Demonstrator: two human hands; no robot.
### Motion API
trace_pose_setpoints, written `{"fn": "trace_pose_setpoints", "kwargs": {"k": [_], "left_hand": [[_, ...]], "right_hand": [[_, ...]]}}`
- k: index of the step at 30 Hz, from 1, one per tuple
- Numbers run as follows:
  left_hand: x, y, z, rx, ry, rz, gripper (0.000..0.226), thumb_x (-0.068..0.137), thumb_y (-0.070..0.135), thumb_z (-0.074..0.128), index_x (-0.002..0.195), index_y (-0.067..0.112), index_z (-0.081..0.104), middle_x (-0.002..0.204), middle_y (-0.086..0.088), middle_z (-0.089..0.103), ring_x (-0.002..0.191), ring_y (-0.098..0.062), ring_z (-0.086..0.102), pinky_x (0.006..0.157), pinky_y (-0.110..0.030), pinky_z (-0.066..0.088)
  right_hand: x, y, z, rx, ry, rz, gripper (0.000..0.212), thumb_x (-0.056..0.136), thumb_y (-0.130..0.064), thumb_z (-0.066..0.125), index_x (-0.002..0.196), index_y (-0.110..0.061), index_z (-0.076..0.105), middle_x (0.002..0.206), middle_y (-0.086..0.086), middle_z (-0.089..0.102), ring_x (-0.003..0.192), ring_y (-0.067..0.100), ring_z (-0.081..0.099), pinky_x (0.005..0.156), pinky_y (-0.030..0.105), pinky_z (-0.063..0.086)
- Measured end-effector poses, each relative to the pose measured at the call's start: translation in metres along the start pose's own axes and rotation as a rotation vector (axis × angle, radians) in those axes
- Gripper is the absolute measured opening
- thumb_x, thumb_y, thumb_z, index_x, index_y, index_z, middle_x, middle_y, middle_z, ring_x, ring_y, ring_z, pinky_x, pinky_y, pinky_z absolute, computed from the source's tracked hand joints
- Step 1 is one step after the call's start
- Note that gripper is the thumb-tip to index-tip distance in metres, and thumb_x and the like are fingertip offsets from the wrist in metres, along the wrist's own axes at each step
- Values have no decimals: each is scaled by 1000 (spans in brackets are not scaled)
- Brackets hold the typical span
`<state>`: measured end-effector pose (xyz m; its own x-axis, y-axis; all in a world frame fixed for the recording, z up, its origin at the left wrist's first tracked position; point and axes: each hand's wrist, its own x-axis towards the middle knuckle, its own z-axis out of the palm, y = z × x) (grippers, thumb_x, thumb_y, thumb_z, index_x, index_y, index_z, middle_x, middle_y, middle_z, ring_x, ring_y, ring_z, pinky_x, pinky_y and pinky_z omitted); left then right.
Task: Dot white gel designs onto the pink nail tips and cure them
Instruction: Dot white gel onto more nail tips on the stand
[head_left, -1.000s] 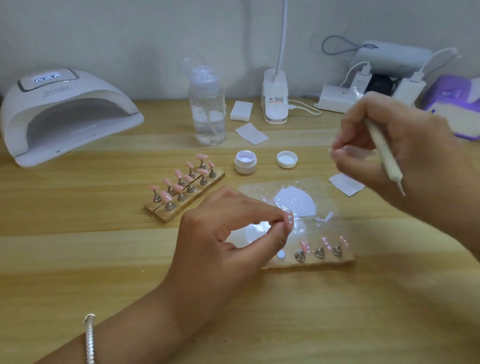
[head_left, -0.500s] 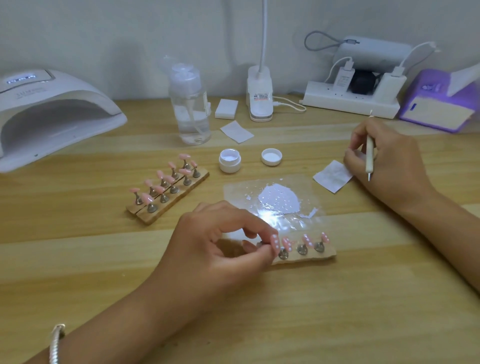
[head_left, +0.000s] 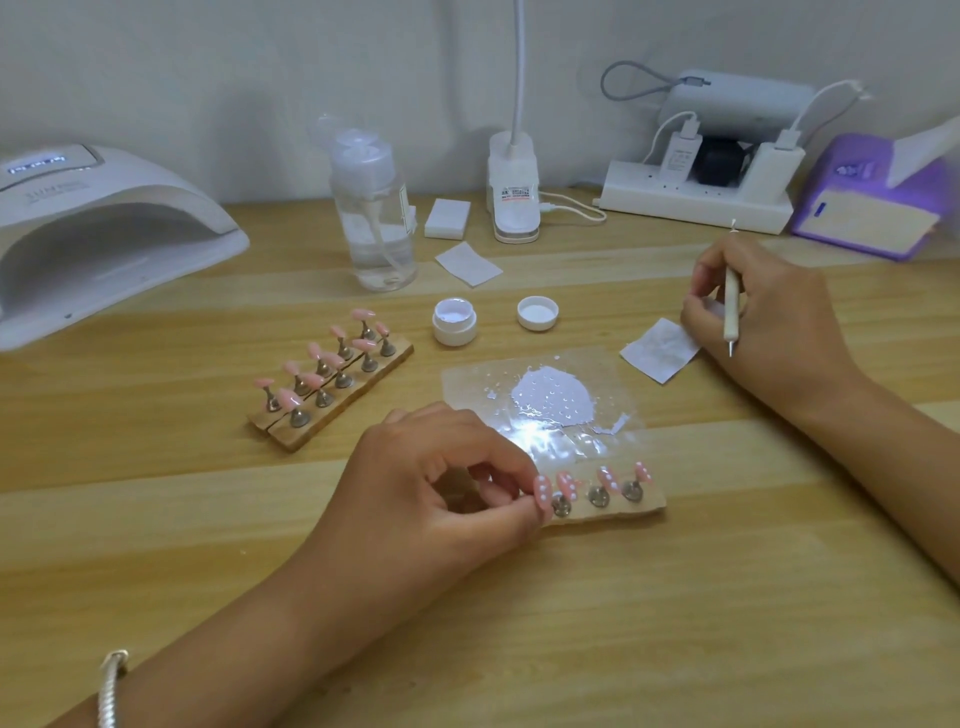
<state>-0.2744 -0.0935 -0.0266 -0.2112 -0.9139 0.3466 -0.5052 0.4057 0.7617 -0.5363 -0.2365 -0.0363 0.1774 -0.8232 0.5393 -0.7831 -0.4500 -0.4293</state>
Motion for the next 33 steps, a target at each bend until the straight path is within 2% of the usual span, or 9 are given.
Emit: {"fn": "trace_pose_setpoints", "kwargs": {"k": [4, 9, 11, 13, 14, 18, 20, 29, 33], "left_hand": [[0, -2, 0, 0, -15, -16, 9, 67, 24, 82, 68, 26, 74, 63, 11, 64, 68, -10, 62, 73, -31, 43], [-1, -3, 0, -28, -26, -34, 8, 68, 22, 81, 69, 24, 73, 64, 10, 64, 68, -14, 61, 68, -24, 45], [-1, -3, 0, -16, -29, -33, 9, 69, 20, 80, 69, 25, 72, 65, 10, 63, 68, -14, 59, 66, -20, 43], [-1, -3, 0, -10, -33, -37, 10, 69, 19, 79, 69, 25, 72, 65, 12, 62, 69, -14, 58, 65, -17, 41], [-1, -3, 0, -11, -34, -38, 11, 68, 18, 79, 69, 26, 72, 65, 13, 62, 69, -14, 58, 65, -16, 41], [-1, -2, 0, 2, -39, -36, 13, 69, 18, 79, 70, 28, 71, 65, 14, 62, 71, -13, 58, 66, -15, 40], [-1, -1, 1, 20, -34, -40, 11, 69, 21, 78, 70, 29, 71, 65, 15, 61, 72, -14, 58, 68, -16, 39], [-6, 5, 1, 286, -6, -26, 14, 64, 29, 71, 75, 32, 64, 69, 14, 55, 76, -9, 55, 72, -28, 41], [-9, 5, 0, 300, -25, -78, 15, 66, 28, 61, 78, 33, 54, 72, 14, 52, 78, -9, 51, 70, -18, 33]], "right_hand": [[0, 1, 0, 12, 6, -4, 13, 81, 1, 66, 86, -8, 57, 72, 2, 55, 59, 9, 48, 59, 29, 35], [0, 2, 1, 32, 108, -47, 12, 84, 0, 64, 89, -7, 56, 75, 3, 55, 64, 24, 48, 62, 31, 39], [-2, 1, 2, 37, 130, -91, 11, 86, -1, 64, 91, -7, 57, 77, 1, 54, 69, 22, 50, 65, 28, 38], [-4, -2, 3, 44, 82, -168, 12, 86, 1, 66, 91, -7, 59, 79, -3, 51, 73, 15, 46, 66, 18, 36], [-5, -3, 3, 44, 41, -207, 13, 85, 3, 67, 91, -6, 60, 79, -4, 49, 74, 13, 44, 67, 18, 36], [-4, -7, 1, 35, -101, -259, 15, 82, 3, 69, 89, -6, 60, 81, 1, 55, 76, 23, 51, 68, 44, 50], [-4, -7, 1, 47, -147, -245, 15, 81, 4, 69, 88, -6, 60, 82, 3, 57, 76, 28, 53, 67, 52, 51], [-1, -5, 1, 61, -169, -221, 13, 81, 1, 67, 87, -8, 60, 79, 6, 59, 75, 31, 54, 67, 54, 51], [-1, -6, 0, 65, -155, -223, 11, 80, -1, 66, 85, -9, 60, 75, 5, 59, 70, 30, 54, 64, 51, 50]]}}
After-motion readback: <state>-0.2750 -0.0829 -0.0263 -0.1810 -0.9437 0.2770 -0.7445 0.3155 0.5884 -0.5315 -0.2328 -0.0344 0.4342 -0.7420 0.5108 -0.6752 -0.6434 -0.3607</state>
